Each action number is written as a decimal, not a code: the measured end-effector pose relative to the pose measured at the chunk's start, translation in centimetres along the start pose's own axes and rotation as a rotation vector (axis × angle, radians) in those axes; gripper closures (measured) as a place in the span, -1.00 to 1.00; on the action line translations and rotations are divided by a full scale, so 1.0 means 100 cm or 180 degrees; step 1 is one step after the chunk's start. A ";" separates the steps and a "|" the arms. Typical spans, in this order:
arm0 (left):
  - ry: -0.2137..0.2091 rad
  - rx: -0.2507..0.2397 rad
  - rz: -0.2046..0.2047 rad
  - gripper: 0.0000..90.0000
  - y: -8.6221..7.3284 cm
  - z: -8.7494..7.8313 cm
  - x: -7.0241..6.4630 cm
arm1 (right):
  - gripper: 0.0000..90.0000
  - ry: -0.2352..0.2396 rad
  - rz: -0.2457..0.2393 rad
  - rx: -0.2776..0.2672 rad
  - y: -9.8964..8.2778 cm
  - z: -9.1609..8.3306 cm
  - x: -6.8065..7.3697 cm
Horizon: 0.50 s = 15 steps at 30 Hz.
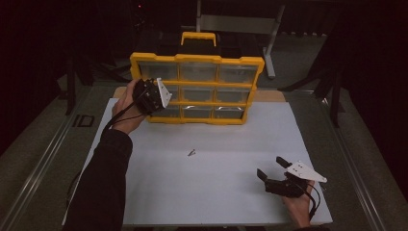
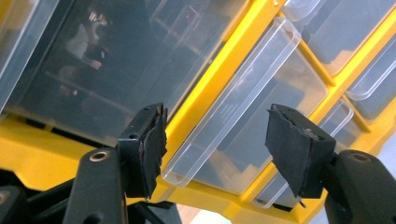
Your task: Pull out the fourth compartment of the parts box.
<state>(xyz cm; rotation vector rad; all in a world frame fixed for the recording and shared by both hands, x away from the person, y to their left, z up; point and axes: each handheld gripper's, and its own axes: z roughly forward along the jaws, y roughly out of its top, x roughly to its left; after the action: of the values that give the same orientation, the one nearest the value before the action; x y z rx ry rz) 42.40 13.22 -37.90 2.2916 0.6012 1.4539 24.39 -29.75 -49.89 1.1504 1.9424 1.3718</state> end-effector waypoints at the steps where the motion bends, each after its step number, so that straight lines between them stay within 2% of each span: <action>1: 0.0016 0.0008 0.0046 -0.11 0.001 0.001 -0.001 | -0.80 -0.0001 0.0002 -0.0002 0.000 0.000 0.000; 6: 0.0135 0.0061 0.0283 -0.01 0.002 0.002 -0.005 | -0.80 -0.0005 0.0006 -0.0003 0.000 0.000 0.000; 11: 0.0234 0.0073 0.0467 0.06 0.003 0.005 -0.011 | -0.80 -0.0002 -0.0003 -0.0001 0.000 0.000 0.000; 13: 0.0312 0.0113 0.0591 0.08 0.003 0.006 -0.014 | -0.80 -0.0002 -0.0003 -0.0003 0.000 0.000 0.000; 15: 0.0328 0.0113 0.0617 0.11 0.003 0.006 -0.014 | -0.80 -0.0003 0.0001 -0.0003 0.000 0.000 0.000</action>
<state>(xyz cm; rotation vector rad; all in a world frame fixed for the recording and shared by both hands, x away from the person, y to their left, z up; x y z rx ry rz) 42.46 12.18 -39.10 2.3692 0.4466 1.6713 24.37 -29.76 -49.87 1.1510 1.9409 1.3720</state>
